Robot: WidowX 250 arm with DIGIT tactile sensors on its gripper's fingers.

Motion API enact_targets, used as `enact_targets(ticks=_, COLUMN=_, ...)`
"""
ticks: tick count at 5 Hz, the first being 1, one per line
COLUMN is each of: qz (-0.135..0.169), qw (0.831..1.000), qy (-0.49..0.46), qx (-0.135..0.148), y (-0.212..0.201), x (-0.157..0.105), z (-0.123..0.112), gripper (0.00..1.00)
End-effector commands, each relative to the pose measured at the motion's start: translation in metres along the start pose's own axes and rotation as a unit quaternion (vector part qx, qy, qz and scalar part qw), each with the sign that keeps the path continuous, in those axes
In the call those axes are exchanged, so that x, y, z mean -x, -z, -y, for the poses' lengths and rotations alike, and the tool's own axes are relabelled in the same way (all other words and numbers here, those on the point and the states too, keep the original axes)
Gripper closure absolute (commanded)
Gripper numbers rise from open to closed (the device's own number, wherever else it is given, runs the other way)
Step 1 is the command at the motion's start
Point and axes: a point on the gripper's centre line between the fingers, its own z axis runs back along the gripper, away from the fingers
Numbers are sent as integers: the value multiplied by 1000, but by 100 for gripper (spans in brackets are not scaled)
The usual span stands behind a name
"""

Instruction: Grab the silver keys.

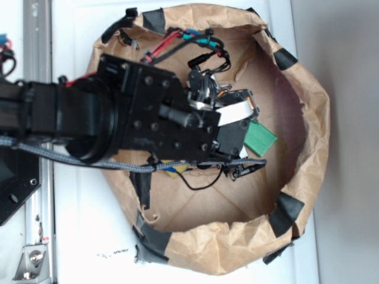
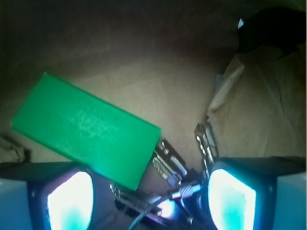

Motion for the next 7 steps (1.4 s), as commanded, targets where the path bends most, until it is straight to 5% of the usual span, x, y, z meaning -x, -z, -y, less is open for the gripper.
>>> enact_targets(ticks=1, qz=20, qw=1000, qy=-20, qx=-11, y=-1, x=-17, z=-7, gripper=0)
enact_targets(ticks=7, qz=25, qw=999, qy=28, qx=-17, y=-9, x=2, z=-28, gripper=0)
